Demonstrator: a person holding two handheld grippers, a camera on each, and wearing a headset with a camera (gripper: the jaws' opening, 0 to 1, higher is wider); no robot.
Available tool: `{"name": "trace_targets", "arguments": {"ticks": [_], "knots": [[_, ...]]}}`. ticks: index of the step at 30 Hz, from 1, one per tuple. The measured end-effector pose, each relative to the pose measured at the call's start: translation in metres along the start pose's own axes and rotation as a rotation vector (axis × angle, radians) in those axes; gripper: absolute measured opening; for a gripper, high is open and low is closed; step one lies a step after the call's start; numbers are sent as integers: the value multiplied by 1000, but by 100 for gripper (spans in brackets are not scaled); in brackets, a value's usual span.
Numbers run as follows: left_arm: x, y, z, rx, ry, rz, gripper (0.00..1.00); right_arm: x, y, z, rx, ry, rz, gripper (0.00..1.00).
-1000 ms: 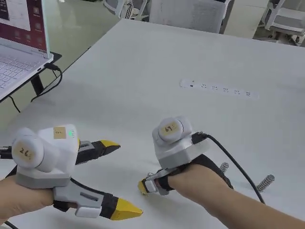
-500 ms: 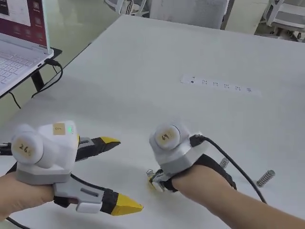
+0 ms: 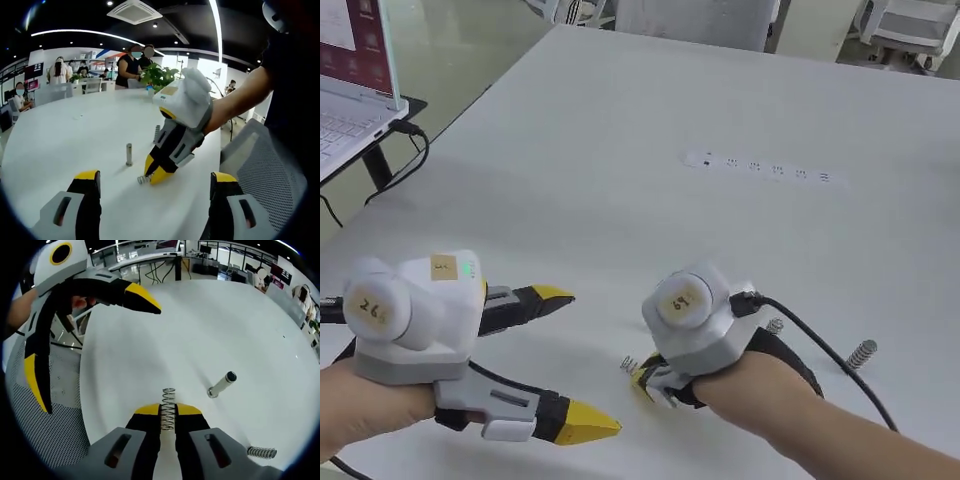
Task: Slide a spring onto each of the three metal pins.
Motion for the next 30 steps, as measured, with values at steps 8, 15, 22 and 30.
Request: {"name": "trace_targets", "arguments": {"ticks": [8, 15, 22, 30], "knots": [[4, -5, -1, -6, 10, 15, 85, 7, 21, -4, 35, -12, -15, 7], [7, -11, -6, 12, 20, 31, 83, 7, 36, -1, 66, 49, -50, 7], [10, -19, -9, 22, 31, 52, 79, 7, 51, -3, 66, 84, -61, 7], [16, -24, -12, 30, 51, 87, 71, 11, 66, -6, 84, 147, -84, 7]]}}
Point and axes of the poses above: the centre of the closed fingertips' face, and the gripper's own axes: y roughly backward along the fingers, x roughly to its right, z roughly out of its underside, the point moved 5 cm from there along y, roughly backward along the fingers, and after that the axes turned 14 degrees about x, right-handed, at the moved point
